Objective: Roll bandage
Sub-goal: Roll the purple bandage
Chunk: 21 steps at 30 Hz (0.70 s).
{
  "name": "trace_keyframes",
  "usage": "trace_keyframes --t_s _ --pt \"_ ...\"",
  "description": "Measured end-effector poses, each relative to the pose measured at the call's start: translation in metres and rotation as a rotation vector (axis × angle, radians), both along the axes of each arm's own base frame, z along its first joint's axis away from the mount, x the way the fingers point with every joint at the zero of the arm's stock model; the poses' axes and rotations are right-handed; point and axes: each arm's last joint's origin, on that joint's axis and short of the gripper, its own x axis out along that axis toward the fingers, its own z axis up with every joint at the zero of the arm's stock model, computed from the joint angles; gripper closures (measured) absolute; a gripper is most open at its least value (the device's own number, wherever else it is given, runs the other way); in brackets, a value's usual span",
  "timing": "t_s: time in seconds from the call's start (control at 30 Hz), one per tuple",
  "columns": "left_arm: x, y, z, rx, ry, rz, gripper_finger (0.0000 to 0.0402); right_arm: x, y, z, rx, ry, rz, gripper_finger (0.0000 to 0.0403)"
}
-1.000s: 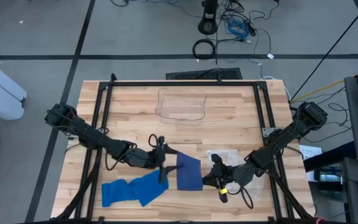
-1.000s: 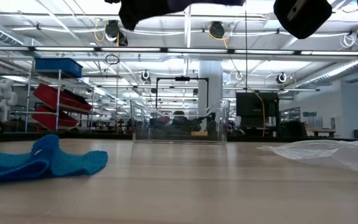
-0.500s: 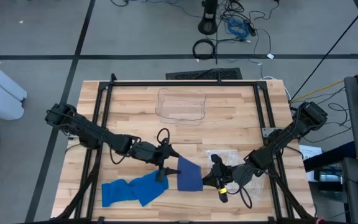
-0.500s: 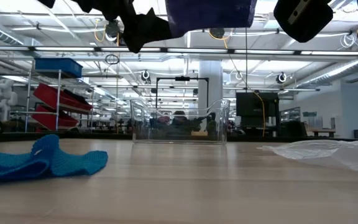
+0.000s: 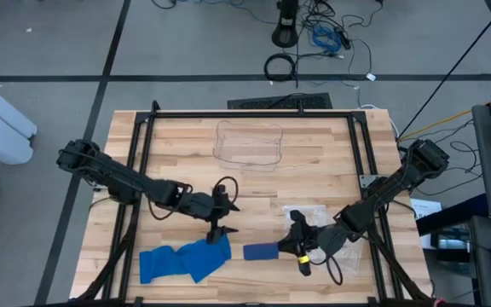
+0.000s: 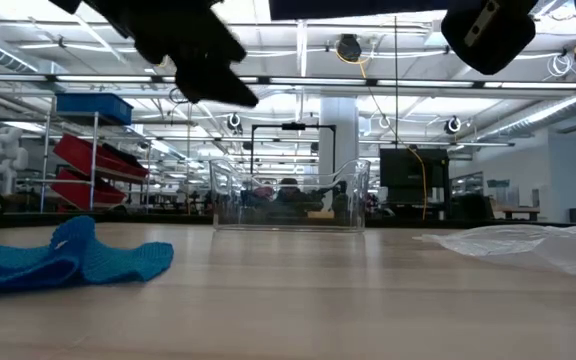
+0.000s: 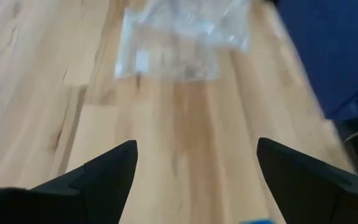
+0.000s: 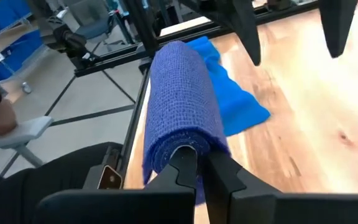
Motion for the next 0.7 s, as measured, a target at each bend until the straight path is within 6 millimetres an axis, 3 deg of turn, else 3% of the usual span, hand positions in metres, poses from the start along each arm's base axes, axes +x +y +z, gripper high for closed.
trace_keyframes --t_s 0.17,0.27,0.5,0.7 --pt "-0.008 -0.002 0.013 0.019 -0.036 -0.030 0.0064 0.000 -0.002 0.000 0.004 0.006 -0.038 0.0403" --pt "-0.015 -0.013 0.024 0.126 -0.128 -0.084 0.0064 0.001 -0.003 -0.001 0.023 0.009 -0.053 0.0403" --pt "-0.028 -0.062 0.033 0.580 -0.366 -0.250 0.0064 0.004 -0.009 0.002 0.065 -0.019 -0.154 0.0403" --pt "-0.026 -0.093 0.026 0.937 -0.511 -0.319 0.0064 0.010 -0.015 0.006 0.119 -0.061 -0.185 0.0403"
